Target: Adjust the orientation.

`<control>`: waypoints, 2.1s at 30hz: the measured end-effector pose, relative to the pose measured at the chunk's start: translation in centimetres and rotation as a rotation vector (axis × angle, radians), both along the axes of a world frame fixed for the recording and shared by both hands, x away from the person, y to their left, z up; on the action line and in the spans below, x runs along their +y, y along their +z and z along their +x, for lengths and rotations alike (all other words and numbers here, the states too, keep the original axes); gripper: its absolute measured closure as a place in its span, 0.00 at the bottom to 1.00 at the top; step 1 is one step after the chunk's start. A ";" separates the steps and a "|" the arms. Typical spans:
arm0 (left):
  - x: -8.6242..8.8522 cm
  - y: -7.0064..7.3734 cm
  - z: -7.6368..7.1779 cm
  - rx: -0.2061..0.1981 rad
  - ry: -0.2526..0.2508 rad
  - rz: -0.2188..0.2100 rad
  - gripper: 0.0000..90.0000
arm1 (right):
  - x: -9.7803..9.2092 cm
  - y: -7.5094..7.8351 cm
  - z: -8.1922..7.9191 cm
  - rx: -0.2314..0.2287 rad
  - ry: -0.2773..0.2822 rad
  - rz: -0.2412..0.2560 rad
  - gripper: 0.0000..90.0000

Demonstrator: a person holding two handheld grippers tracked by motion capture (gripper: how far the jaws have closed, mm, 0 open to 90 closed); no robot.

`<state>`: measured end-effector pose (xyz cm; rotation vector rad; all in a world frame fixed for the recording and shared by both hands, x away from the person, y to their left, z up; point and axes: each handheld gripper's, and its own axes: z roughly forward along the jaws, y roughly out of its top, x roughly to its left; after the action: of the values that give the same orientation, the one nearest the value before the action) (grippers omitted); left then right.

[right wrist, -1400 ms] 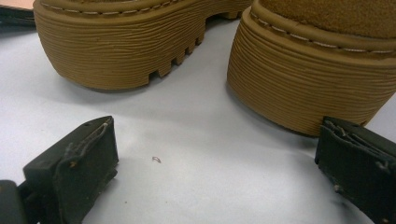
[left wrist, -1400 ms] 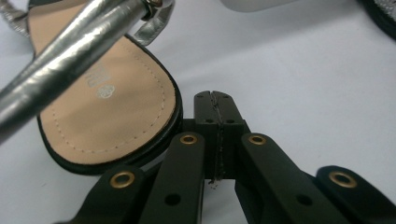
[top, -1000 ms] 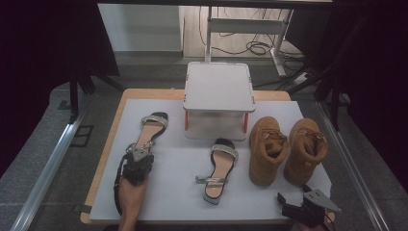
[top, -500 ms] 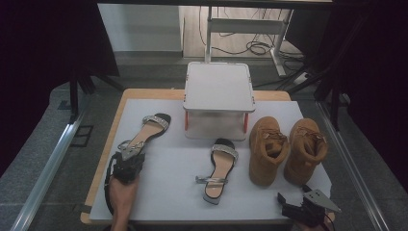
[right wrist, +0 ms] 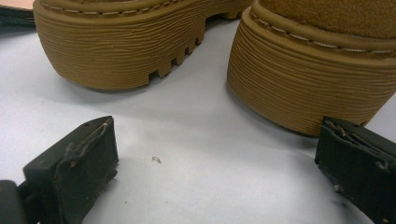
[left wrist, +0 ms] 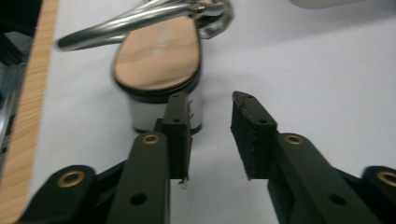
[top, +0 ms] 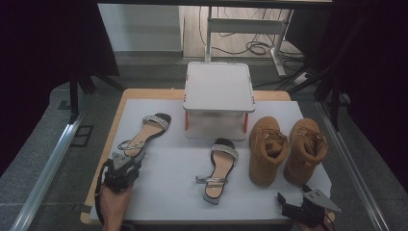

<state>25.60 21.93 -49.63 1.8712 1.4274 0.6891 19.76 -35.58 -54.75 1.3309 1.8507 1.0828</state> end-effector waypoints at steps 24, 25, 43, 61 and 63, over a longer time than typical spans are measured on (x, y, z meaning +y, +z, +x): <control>1.6 -1.8 5.0 0.087 0.037 -0.034 0.21 | 0.0 0.0 0.0 -0.002 0.001 -0.001 0.00; 1.4 -1.8 5.4 0.090 0.035 -0.031 0.21 | 0.0 0.0 0.0 -0.002 0.001 -0.001 0.00; 0.9 -2.0 8.1 0.111 0.032 -0.039 0.29 | 0.0 0.0 0.0 -0.002 0.001 -0.001 0.00; 0.8 -1.9 8.5 0.104 0.025 -0.060 0.43 | 0.0 0.0 0.0 -0.003 0.001 -0.001 0.00; 0.9 -1.9 8.5 0.100 0.025 -0.062 0.43 | 0.0 0.0 0.0 -0.003 0.001 -0.001 0.00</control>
<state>34.06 22.80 -51.52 1.8654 1.5200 0.5634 19.75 -35.61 -54.79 1.3272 1.8503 1.0836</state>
